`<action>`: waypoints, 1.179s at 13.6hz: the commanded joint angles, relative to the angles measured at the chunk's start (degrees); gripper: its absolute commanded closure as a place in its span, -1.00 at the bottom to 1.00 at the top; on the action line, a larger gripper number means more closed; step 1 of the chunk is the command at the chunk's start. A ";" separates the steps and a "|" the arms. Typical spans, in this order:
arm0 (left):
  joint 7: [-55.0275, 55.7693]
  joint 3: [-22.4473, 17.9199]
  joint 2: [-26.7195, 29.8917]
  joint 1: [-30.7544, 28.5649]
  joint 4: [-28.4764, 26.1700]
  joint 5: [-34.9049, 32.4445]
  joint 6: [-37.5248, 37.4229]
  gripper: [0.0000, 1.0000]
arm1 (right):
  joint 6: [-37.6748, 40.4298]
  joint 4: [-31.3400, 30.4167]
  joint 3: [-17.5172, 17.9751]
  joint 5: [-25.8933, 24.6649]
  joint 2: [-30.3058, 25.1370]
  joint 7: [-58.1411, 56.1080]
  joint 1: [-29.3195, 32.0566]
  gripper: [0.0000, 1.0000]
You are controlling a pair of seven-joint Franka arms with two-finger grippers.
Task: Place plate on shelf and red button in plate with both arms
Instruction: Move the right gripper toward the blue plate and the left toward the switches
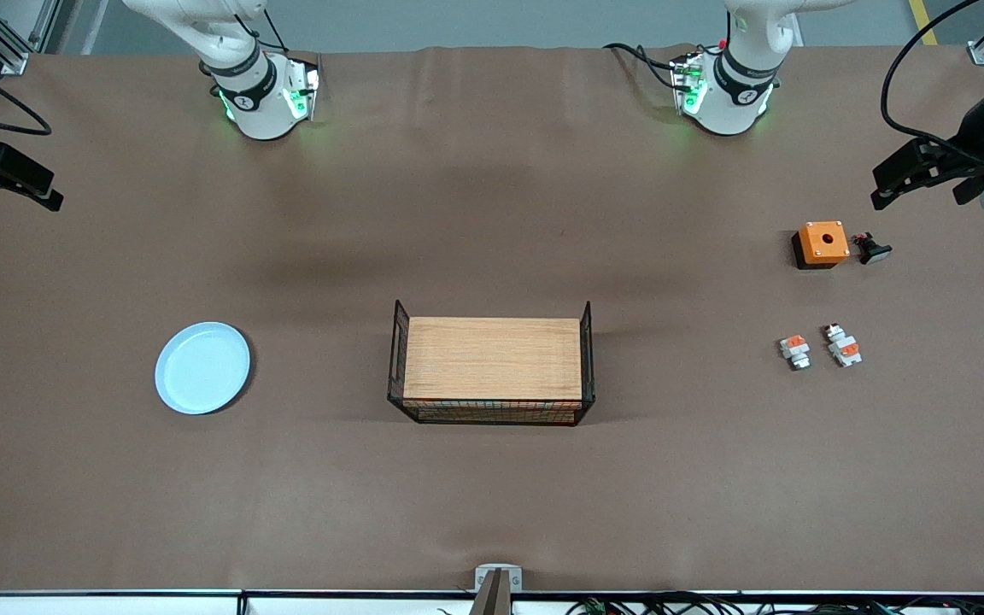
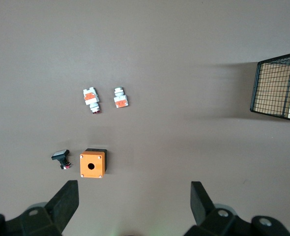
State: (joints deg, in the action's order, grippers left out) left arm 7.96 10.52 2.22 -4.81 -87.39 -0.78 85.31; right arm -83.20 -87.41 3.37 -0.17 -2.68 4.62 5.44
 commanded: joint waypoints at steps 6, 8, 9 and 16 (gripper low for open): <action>-0.66 -0.59 -2.12 -5.28 0.73 0.08 -0.41 -0.99 | 0.23 0.75 0.67 0.43 -0.40 0.04 0.89 -1.00; -0.75 -0.59 -5.54 -8.36 0.73 0.17 0.03 -0.99 | 0.32 0.66 0.67 0.43 -0.31 0.04 0.63 -1.00; -0.23 -0.59 -7.21 -9.24 0.21 0.34 0.64 -0.99 | 0.58 0.66 0.76 0.43 0.12 0.12 0.36 -1.00; -4.41 -0.58 -16.62 -17.06 -10.86 -0.54 23.10 -0.99 | 0.84 0.40 0.76 0.35 2.76 -0.05 0.28 -1.00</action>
State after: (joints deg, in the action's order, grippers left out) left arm 7.04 9.56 -13.13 -18.91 -94.36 -0.94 101.60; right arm -82.98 -87.44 3.96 -0.13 -0.56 4.62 5.36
